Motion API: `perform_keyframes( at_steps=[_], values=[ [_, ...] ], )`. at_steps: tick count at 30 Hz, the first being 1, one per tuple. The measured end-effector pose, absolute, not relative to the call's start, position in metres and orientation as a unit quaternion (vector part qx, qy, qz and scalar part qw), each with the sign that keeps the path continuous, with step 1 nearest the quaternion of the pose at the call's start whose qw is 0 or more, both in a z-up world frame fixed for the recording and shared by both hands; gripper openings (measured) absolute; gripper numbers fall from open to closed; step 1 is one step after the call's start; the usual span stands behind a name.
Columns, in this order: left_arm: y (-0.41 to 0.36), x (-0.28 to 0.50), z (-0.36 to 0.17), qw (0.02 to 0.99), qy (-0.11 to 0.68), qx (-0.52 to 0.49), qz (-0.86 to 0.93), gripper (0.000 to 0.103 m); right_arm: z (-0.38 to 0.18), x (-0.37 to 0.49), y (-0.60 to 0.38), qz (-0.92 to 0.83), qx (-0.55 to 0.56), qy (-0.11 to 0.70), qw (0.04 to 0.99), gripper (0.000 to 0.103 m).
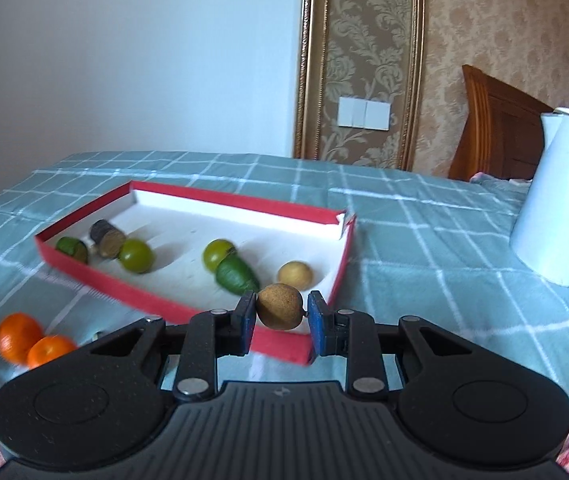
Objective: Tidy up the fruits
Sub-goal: 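Carry the brown fruit into the tray and open the right gripper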
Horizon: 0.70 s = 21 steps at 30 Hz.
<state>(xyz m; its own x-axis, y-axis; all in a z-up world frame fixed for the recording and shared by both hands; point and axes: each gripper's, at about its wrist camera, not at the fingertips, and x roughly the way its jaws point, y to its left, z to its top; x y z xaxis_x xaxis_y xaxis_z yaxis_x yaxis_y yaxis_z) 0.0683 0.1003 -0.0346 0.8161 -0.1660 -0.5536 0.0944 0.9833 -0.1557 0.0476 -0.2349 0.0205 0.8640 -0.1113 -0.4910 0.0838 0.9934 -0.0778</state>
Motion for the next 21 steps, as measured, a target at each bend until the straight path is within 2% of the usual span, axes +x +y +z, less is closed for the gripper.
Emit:
perform_keyframes(
  at_steps=[21],
  values=[
    [0.099, 0.069, -0.034, 0.951, 0.296, -0.059, -0.068, 0.103, 0.008, 0.143, -0.248, -0.117, -0.057, 0.268, 0.955, 0.028]
  ],
)
